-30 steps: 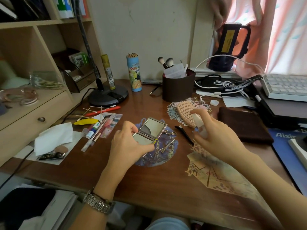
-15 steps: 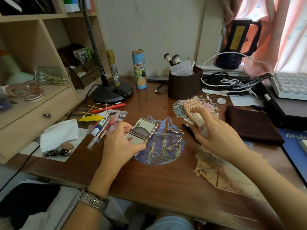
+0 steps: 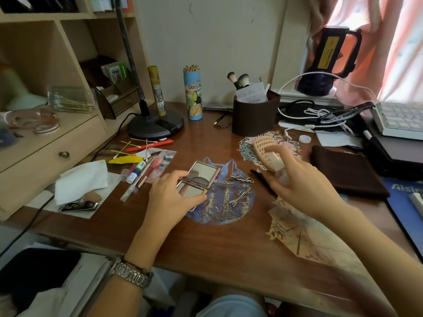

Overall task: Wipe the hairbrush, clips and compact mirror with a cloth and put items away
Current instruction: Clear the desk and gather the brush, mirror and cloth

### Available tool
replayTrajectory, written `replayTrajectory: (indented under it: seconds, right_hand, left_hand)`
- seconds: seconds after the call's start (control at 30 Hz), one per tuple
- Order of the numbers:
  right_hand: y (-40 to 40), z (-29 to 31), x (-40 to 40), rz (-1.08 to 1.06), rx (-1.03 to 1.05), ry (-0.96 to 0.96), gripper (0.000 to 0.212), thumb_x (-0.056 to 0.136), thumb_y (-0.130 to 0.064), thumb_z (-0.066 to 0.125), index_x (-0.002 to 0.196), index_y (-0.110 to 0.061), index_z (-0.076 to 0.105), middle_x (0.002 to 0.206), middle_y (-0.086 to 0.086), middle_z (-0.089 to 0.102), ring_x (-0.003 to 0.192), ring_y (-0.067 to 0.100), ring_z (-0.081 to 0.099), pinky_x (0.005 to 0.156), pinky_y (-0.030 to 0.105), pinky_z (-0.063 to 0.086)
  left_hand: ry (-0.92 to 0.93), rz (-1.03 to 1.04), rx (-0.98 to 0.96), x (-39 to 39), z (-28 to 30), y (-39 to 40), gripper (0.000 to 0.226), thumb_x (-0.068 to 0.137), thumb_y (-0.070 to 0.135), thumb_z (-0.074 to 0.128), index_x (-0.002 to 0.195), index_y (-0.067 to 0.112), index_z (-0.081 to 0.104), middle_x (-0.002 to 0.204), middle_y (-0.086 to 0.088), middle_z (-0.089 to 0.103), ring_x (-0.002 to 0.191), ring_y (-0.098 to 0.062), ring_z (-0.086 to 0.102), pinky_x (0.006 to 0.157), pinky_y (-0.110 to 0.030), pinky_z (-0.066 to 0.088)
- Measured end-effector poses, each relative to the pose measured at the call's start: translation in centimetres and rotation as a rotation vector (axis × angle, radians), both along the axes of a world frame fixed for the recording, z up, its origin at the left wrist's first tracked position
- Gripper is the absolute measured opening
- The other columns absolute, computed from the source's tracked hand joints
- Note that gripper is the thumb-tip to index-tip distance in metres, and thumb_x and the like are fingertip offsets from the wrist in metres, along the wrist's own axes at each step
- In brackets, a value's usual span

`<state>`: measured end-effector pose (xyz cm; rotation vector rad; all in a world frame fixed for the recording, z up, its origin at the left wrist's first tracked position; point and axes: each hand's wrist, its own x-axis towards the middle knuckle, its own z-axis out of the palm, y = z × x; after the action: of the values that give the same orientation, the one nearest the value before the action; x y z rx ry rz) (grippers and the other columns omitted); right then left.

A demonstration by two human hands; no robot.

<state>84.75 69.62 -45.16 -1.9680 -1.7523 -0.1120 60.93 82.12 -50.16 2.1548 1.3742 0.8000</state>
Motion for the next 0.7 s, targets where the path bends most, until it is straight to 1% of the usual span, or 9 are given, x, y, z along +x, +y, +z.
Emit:
replayTrajectory:
  seconds: [0.1,0.2,0.3,0.47,0.63,0.7]
  right_hand:
    - [-0.7,0.6,0.3,-0.014,0.005,0.018,0.045,0.087,-0.03,0.055,0.123,-0.035,0.031,0.074,-0.017,0.049,0.067,0.018,0.054,0.057,0.036,0.046]
    - [-1.8,1.2,0.7,-0.038,0.013,0.022,0.047,0.087,-0.025,0.057,0.125,-0.035,0.031,0.083,-0.013,0.053,0.072,0.024,0.059,0.063,0.04,0.05]
    - [-3.0,1.8,1.0,-0.043,0.015,0.048,0.046,0.088,-0.027,0.058,0.125,-0.035,0.031,0.085,-0.011,0.055,0.078,0.024,0.06,0.067,0.042,0.05]
    - [-5.1,2.0,1.0,-0.025,0.027,0.065,0.042,0.09,-0.028,0.055,0.125,-0.035,0.032,0.084,-0.017,0.052,0.073,0.015,0.06,0.065,0.04,0.051]
    - [-6.7,1.7,0.6,-0.035,0.037,0.055,0.043,0.089,-0.023,0.055,0.123,-0.035,0.031,0.09,-0.014,0.05,0.069,0.011,0.059,0.061,0.036,0.051]
    - [-7.2,1.4,0.4,-0.032,0.045,0.054,0.04,0.089,-0.022,0.055,0.121,-0.032,0.033,0.092,-0.012,0.051,0.069,0.013,0.06,0.061,0.038,0.052]
  left_hand:
    - [0.039,-0.011,0.036,0.0,0.6,-0.2,0.068,0.06,0.053,0.079,0.117,0.025,0.057,0.115,0.003,0.061,0.111,-0.021,0.051,0.094,-0.046,0.043]
    - [0.024,-0.016,0.062,0.4,1.4,-0.5,0.065,0.063,0.05,0.079,0.118,0.025,0.057,0.116,0.004,0.06,0.111,-0.019,0.051,0.095,-0.045,0.043]
    - [0.036,-0.042,0.122,1.0,1.9,-1.1,0.059,0.067,0.049,0.077,0.117,0.025,0.057,0.116,0.003,0.061,0.109,-0.018,0.052,0.094,-0.043,0.044]
    - [0.095,-0.079,0.21,2.3,1.9,-2.9,0.048,0.076,0.046,0.071,0.117,0.026,0.058,0.12,0.006,0.058,0.114,-0.018,0.048,0.094,-0.036,0.038]
    - [0.118,-0.098,0.273,2.6,1.0,-4.5,0.036,0.08,0.04,0.069,0.113,0.025,0.062,0.114,0.007,0.06,0.112,-0.017,0.048,0.09,-0.032,0.035]
    - [0.118,-0.096,0.282,2.6,0.7,-4.9,0.033,0.081,0.038,0.069,0.11,0.025,0.063,0.112,0.008,0.061,0.111,-0.016,0.048,0.088,-0.029,0.033]
